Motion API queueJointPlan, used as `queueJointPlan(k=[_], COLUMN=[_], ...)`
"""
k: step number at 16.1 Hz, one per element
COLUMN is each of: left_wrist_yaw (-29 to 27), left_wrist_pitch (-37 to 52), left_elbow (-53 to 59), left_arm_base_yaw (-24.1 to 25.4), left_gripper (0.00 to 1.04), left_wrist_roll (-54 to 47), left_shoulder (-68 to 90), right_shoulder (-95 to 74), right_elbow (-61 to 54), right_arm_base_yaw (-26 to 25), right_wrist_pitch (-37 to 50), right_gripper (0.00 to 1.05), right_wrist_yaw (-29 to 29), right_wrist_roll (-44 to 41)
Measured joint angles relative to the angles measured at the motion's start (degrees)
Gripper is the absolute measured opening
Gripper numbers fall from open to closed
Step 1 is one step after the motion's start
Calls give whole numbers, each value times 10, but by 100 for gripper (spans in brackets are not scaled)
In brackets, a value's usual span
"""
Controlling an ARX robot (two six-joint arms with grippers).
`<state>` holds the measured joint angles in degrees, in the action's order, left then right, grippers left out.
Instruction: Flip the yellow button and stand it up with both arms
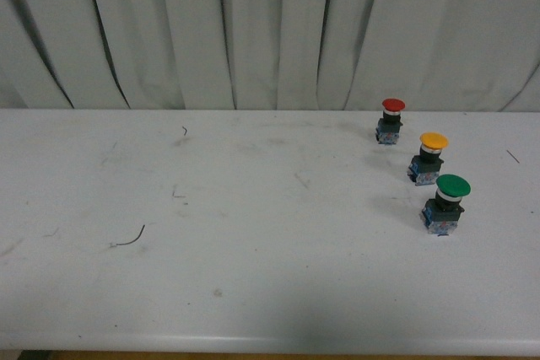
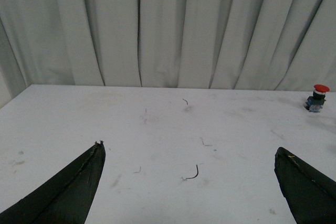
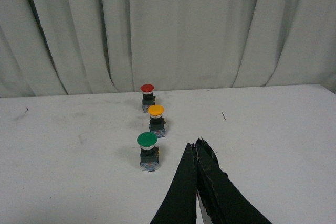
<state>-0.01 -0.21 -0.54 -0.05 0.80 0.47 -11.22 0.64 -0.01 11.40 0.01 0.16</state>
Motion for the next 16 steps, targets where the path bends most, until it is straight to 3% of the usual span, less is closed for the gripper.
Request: queueJointPlan(k=[2, 3, 7, 8, 11, 16], left_wrist_yaw=[0, 0, 0, 0, 0, 0], left_wrist_pitch=[0, 0, 0, 0, 0, 0], left_elbow=[0, 0, 0, 0, 0, 0], left_arm_base_yaw=[0, 0, 0, 0, 0, 0], left_gripper=[98, 98, 98, 98, 98, 98], left_wrist_roll=[0, 0, 0, 0, 0, 0], left_shoulder=[0, 0, 0, 0, 0, 0], right_shoulder=[21, 75, 110, 110, 110, 110], right_elbow=[0, 0, 0, 0, 0, 0], right_arm_base_yaw=[0, 0, 0, 0, 0, 0], right_wrist_pitch=[-28, -108, -116, -116, -116, -116], right_gripper=[2, 2, 2, 9, 46, 64], right_wrist_yaw=[0, 0, 0, 0, 0, 0], right_wrist_roll=[0, 0, 0, 0, 0, 0])
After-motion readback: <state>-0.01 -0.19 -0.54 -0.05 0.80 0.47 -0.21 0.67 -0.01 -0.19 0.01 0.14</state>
